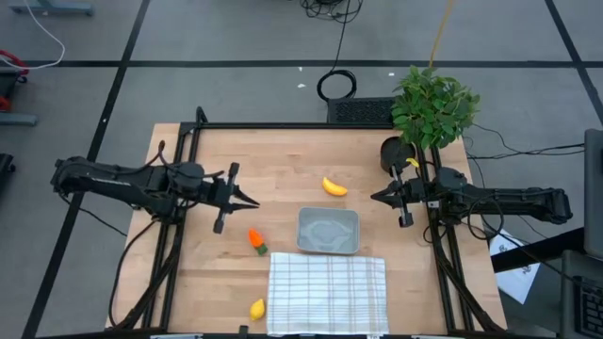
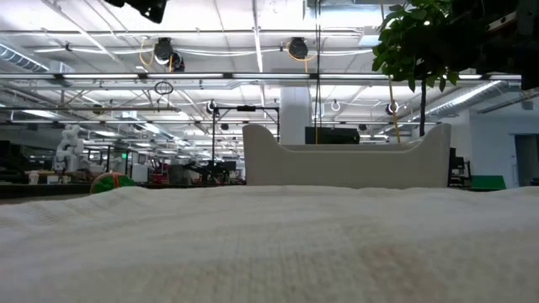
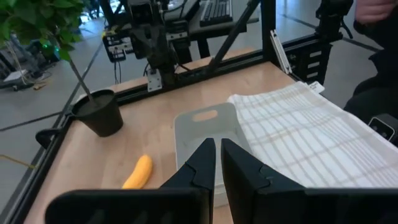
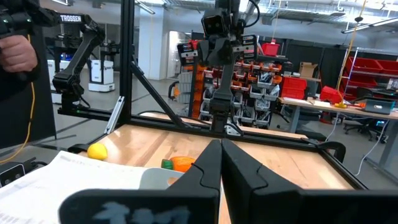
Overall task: Pick and placing Produce into tupperware
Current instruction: Put the orange carrot into the gray bin
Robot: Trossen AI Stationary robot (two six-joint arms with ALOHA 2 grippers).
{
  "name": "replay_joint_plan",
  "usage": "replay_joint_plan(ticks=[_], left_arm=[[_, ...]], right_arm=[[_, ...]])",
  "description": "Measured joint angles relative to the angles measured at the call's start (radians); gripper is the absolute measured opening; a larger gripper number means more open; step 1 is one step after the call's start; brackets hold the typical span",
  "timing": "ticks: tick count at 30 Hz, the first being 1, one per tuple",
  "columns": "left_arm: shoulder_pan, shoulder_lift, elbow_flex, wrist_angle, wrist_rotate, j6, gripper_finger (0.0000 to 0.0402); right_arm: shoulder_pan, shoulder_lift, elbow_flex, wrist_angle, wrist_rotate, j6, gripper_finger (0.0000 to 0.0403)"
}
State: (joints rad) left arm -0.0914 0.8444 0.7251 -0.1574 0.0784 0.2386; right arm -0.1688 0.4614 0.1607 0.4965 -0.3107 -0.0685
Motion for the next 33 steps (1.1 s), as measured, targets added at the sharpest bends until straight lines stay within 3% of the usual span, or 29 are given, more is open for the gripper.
replay_joint_plan(ticks=[7, 18, 33], left_arm=[[0.006, 0.047, 0.097, -0.114, 0.000, -0.039, 0.0031], [0.005, 0.238, 0.275, -0.340, 0.004, -0.023, 0.0030], [0.005, 0.408, 0.527, -0.642, 0.009, -0.029, 0.0030]], right_arm=[[0.000, 0.000, 0.000, 0.000, 0.000, 0.000, 0.0000], [0.000, 0.000, 0.000, -0.003, 0.000, -0.030, 0.0000], [0.000, 0.000, 0.000, -0.014, 0.000, -0.023, 0.0000]])
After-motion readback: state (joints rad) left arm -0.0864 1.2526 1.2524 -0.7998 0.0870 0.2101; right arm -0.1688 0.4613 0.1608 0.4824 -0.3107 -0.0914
